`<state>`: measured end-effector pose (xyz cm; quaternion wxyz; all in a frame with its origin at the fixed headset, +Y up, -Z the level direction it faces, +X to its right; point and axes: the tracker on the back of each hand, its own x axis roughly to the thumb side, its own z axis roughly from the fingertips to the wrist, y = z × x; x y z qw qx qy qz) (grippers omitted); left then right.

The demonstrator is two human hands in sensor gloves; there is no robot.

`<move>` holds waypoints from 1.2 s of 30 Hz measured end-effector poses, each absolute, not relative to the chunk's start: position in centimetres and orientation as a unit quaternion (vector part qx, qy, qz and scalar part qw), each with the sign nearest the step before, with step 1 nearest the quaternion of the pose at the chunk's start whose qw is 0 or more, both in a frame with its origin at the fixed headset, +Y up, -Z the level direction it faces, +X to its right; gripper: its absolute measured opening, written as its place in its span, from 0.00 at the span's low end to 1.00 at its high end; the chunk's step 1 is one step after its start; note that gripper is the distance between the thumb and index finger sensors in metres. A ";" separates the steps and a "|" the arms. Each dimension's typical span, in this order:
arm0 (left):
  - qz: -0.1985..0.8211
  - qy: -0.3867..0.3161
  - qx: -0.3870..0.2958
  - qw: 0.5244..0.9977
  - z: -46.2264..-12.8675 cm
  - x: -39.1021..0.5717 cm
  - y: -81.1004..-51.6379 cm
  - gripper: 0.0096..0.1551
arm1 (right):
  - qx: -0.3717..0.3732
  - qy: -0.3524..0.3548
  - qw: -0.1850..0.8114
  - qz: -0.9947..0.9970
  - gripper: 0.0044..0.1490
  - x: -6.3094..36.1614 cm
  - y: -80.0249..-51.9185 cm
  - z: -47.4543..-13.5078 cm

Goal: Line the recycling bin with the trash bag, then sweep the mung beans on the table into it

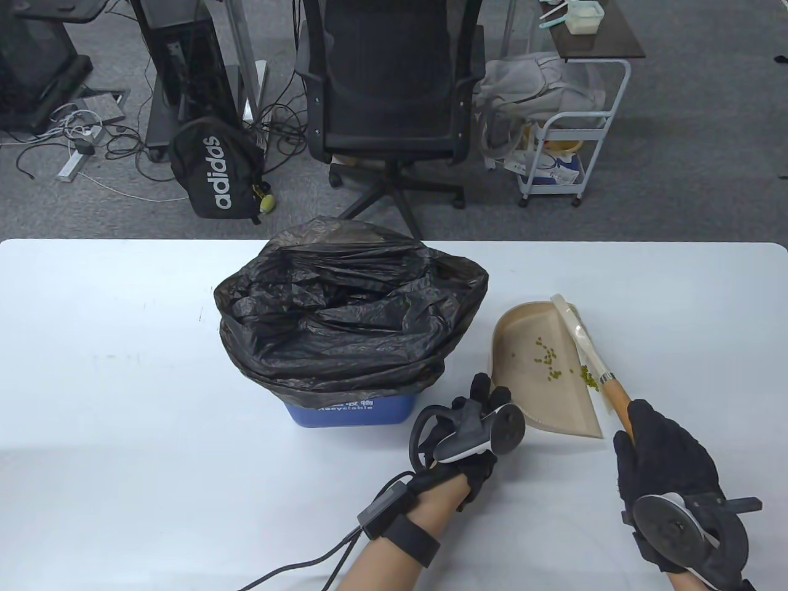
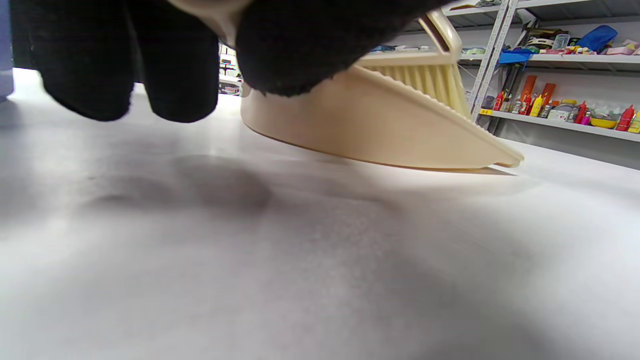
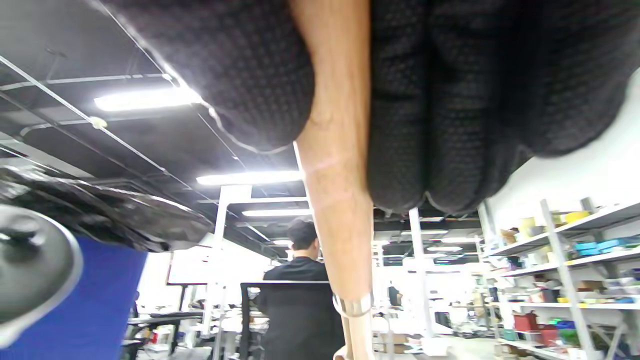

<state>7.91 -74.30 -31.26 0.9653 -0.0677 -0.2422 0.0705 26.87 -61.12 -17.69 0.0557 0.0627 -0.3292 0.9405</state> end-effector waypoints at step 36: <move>0.073 -0.240 -0.067 0.966 -31.4 7.7 -74.4 0.43 | 0.098 -0.347 0.125 0.924 0.34 26.1 -59.7 -15.4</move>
